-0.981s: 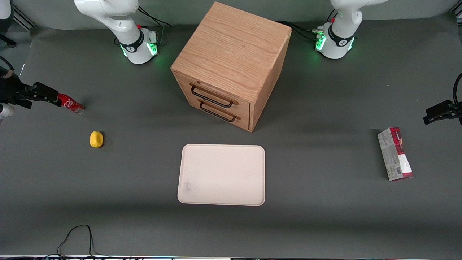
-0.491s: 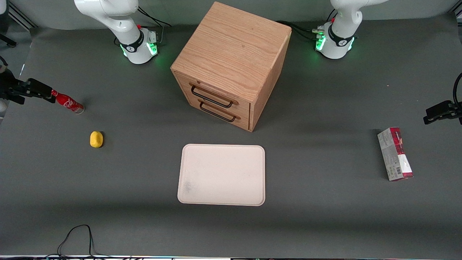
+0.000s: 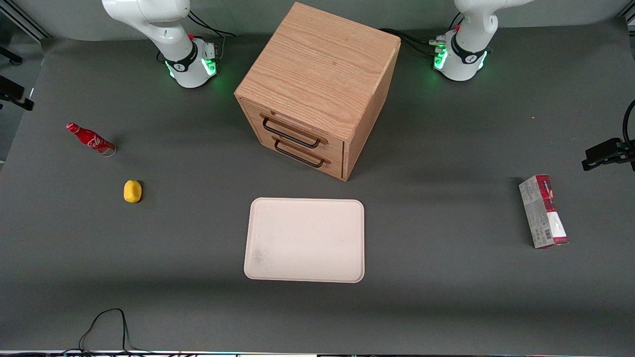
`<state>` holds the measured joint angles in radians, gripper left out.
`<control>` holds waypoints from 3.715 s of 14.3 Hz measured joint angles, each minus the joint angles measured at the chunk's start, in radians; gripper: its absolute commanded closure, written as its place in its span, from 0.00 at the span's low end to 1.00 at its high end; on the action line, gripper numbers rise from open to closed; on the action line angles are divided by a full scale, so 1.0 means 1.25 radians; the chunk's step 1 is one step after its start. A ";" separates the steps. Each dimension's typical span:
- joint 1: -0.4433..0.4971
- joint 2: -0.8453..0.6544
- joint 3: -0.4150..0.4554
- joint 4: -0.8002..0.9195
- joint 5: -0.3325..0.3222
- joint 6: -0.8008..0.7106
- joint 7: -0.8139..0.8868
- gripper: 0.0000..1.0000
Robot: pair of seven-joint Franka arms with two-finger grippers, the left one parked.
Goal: Place coke bottle on tray
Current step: 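Lower the open right gripper over the bottle's body, then close the right gripper around the red bottle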
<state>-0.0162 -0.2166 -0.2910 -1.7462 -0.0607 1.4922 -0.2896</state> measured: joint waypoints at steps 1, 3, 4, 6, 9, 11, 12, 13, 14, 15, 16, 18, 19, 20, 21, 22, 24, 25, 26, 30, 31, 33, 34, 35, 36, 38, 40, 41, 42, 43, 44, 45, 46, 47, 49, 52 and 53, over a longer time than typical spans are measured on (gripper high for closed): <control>-0.001 -0.012 -0.030 -0.015 -0.010 0.004 -0.037 0.00; -0.001 -0.035 -0.085 -0.056 -0.023 0.035 -0.105 0.00; -0.002 -0.048 -0.112 -0.084 -0.037 0.064 -0.143 0.00; -0.002 -0.089 -0.151 -0.163 -0.069 0.133 -0.197 0.00; -0.002 -0.158 -0.158 -0.258 -0.085 0.165 -0.204 0.00; -0.002 -0.186 -0.156 -0.280 -0.086 0.165 -0.204 0.00; -0.002 -0.197 -0.155 -0.288 -0.087 0.165 -0.204 0.00; -0.002 -0.206 -0.156 -0.294 -0.088 0.165 -0.204 0.00; -0.002 -0.209 -0.158 -0.300 -0.093 0.166 -0.204 0.00; -0.002 -0.208 -0.160 -0.307 -0.106 0.174 -0.204 0.00; -0.002 -0.204 -0.162 -0.317 -0.120 0.191 -0.204 0.00; -0.001 -0.186 -0.173 -0.351 -0.129 0.247 -0.204 0.00; 0.000 -0.173 -0.186 -0.372 -0.131 0.281 -0.204 0.00; 0.002 -0.159 -0.199 -0.392 -0.132 0.312 -0.204 0.00; 0.002 -0.144 -0.209 -0.409 -0.133 0.341 -0.207 0.00; 0.002 -0.128 -0.216 -0.425 -0.133 0.369 -0.211 0.00; 0.003 -0.097 -0.231 -0.454 -0.134 0.420 -0.214 0.00; 0.003 -0.084 -0.240 -0.475 -0.134 0.447 -0.217 0.00; 0.003 -0.076 -0.250 -0.499 -0.134 0.473 -0.219 0.00; 0.004 -0.056 -0.298 -0.586 -0.135 0.573 -0.261 0.00; 0.004 -0.044 -0.313 -0.597 -0.136 0.597 -0.280 0.00; 0.004 -0.010 -0.337 -0.607 -0.137 0.644 -0.305 0.00; 0.004 0.009 -0.341 -0.610 -0.137 0.662 -0.309 0.00; 0.004 0.024 -0.341 -0.613 -0.137 0.676 -0.309 0.00; 0.005 0.037 -0.341 -0.616 -0.137 0.686 -0.309 0.00; 0.006 0.054 -0.341 -0.619 -0.137 0.692 -0.309 0.00; 0.010 0.062 -0.341 -0.621 -0.137 0.693 -0.309 0.00; 0.017 0.062 -0.341 -0.621 -0.137 0.694 -0.309 0.00; 0.024 0.062 -0.341 -0.621 -0.137 0.694 -0.309 0.02; 0.032 0.062 -0.341 -0.621 -0.137 0.695 -0.309 0.09; 0.038 0.062 -0.341 -0.621 -0.137 0.695 -0.309 0.17; 0.043 0.062 -0.341 -0.621 -0.136 0.696 -0.309 0.27; 0.046 0.062 -0.341 -0.621 -0.136 0.697 -0.309 0.35; 0.047 0.062 -0.341 -0.621 -0.136 0.697 -0.309 0.38; 0.047 0.062 -0.341 -0.621 -0.136 0.697 -0.309 0.37; 0.047 0.062 -0.342 -0.621 -0.136 0.697 -0.309 0.47; 0.047 0.062 -0.343 -0.621 -0.136 0.697 -0.309 0.61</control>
<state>0.0425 -0.1387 -0.7196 -2.5223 -0.2312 2.3637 -0.6754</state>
